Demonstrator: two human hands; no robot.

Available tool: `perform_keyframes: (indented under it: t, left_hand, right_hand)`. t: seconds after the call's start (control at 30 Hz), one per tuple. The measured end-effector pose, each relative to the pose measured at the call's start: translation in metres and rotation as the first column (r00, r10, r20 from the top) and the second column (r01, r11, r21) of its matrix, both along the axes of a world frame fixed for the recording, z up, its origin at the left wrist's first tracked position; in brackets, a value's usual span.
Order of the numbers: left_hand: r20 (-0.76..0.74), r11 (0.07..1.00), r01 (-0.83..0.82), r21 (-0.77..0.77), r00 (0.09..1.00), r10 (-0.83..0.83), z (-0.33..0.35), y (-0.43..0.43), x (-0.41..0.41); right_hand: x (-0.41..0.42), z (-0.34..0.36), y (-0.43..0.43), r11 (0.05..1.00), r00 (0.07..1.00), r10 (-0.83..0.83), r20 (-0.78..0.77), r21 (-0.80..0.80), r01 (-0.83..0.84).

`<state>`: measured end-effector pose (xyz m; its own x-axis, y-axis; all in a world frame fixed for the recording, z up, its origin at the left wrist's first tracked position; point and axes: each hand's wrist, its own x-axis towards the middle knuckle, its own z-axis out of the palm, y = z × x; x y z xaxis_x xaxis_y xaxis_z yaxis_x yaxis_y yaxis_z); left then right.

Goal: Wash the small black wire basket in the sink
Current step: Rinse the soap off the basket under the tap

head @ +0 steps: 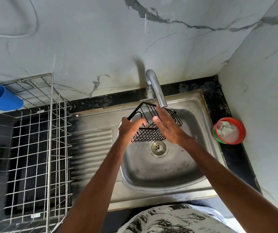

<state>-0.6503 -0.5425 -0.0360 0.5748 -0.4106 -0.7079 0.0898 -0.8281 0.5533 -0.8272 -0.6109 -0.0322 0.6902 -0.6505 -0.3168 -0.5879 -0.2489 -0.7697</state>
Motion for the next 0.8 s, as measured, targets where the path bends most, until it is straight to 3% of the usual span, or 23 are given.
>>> perform_keyframes:
  t: [0.2,0.3,0.6,0.7,0.8]
  left_hand:
    - [-0.033,0.999,0.035,0.033,0.999,-0.034,-0.001,0.007,0.011]
    - [-0.01,0.998,0.057,0.039,0.998,-0.056,0.0,0.011,0.01]
    - [0.066,0.997,0.071,0.024,0.995,-0.073,0.003,0.017,0.009]
    - [0.058,0.997,0.07,0.019,0.996,-0.071,0.004,0.019,0.011]
    - [0.063,0.995,0.101,0.014,0.993,-0.102,0.007,0.021,0.01]
  right_hand:
    - [-0.031,-0.067,-0.028,0.968,0.986,-0.09,-0.14,0.218,0.12]
    - [-0.015,-0.041,-0.022,0.967,0.963,-0.077,-0.257,0.218,0.135]
    - [0.038,0.03,0.02,0.988,0.987,0.142,0.07,0.057,-0.146]
    - [0.041,0.025,0.012,0.988,0.994,0.092,0.058,0.116,-0.098]
    - [0.042,0.017,-0.006,0.977,0.998,-0.064,-0.021,0.204,0.067]
